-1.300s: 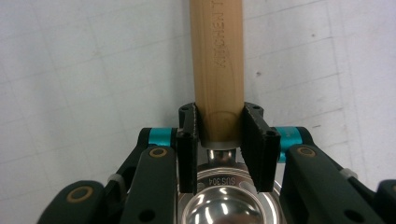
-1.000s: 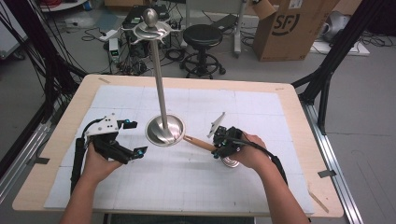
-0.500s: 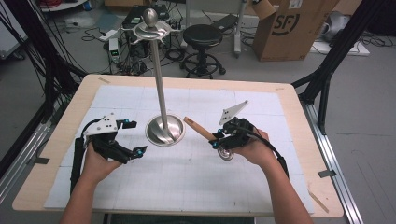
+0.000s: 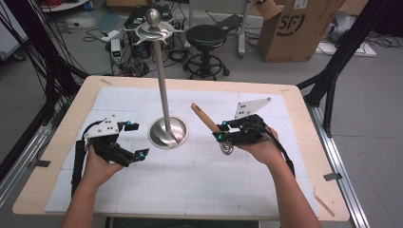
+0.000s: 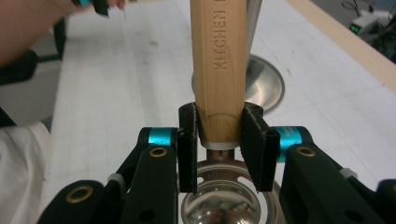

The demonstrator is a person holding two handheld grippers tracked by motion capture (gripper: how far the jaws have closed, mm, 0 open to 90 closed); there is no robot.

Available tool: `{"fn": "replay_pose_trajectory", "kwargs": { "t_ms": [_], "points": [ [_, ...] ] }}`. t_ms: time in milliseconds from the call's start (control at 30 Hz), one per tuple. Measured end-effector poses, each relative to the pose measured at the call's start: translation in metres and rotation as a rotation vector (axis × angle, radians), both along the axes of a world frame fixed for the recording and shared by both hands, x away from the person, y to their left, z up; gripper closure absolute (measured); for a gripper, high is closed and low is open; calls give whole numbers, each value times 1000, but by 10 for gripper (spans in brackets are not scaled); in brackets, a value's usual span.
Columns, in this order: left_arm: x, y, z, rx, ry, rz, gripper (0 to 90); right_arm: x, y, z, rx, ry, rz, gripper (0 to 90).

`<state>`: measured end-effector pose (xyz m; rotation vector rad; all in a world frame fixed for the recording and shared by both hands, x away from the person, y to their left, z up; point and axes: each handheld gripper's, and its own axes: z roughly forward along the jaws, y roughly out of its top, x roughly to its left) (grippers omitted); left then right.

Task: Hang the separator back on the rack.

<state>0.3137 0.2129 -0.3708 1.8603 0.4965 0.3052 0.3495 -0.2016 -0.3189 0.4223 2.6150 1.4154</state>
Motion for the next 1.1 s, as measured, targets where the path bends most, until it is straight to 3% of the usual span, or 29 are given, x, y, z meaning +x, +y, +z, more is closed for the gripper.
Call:
{"fn": "replay_pose_trajectory", "kwargs": {
  "t_ms": [233,400,633,733,1100],
  "points": [
    [0,0,0,-5,3,-3,17,3,-4,17,77,-1,19,693],
    [0,0,0,-8,5,-4,17,7,-2,35,73,-16,37,692],
    [0,1,0,-13,4,-6,17,18,-1,63,111,-48,47,693],
    [0,1,0,-14,5,-9,17,24,-1,73,115,-41,60,692],
    [0,2,1,-24,3,-11,16,42,5,97,106,-53,44,692]
  ]
}}
